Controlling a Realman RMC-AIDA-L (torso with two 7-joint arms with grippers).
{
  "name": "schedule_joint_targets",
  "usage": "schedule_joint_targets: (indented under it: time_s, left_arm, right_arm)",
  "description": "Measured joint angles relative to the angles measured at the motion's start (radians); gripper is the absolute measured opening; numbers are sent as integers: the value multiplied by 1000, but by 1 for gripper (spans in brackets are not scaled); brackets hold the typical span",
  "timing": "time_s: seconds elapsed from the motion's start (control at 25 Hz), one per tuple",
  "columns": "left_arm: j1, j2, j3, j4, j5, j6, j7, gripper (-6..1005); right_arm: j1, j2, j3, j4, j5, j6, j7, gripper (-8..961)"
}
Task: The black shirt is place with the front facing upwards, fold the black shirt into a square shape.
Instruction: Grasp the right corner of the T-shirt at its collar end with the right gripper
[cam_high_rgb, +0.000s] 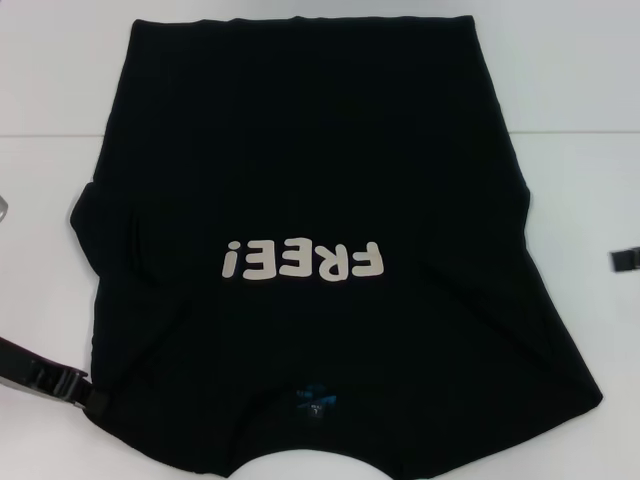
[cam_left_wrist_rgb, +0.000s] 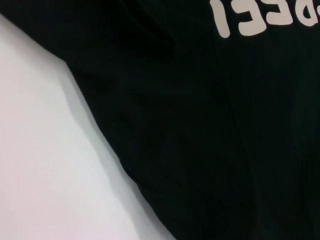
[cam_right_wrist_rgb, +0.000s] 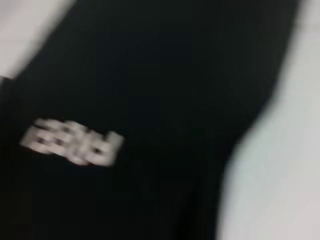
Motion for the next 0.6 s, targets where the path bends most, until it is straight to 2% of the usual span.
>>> schedule_joint_targets:
  time_s: [0.12,0.28,0.4,0.48,0.6]
  left_arm:
    - [0,5,-1,-1,0,5,-4,35]
    - [4,7,-2,-3,1,6,-5,35]
    - [4,7,-2,-4,1,2,-6,36]
    - [4,7,-2,-5,0,-1,-6,36]
    - [3,7,-2,-6,0,-2,-5,36]
  right_arm:
    - [60,3,-3,-35,-181,-51,101,853]
    - [108,33,-83,-32,-327,-77,103,852]
    - [114,56,-149,-14,-354,-56,97,852]
    - [115,71,-155,-7,-346,-52,95,853]
    - [116,79,-150,16,-297,-64,94,854]
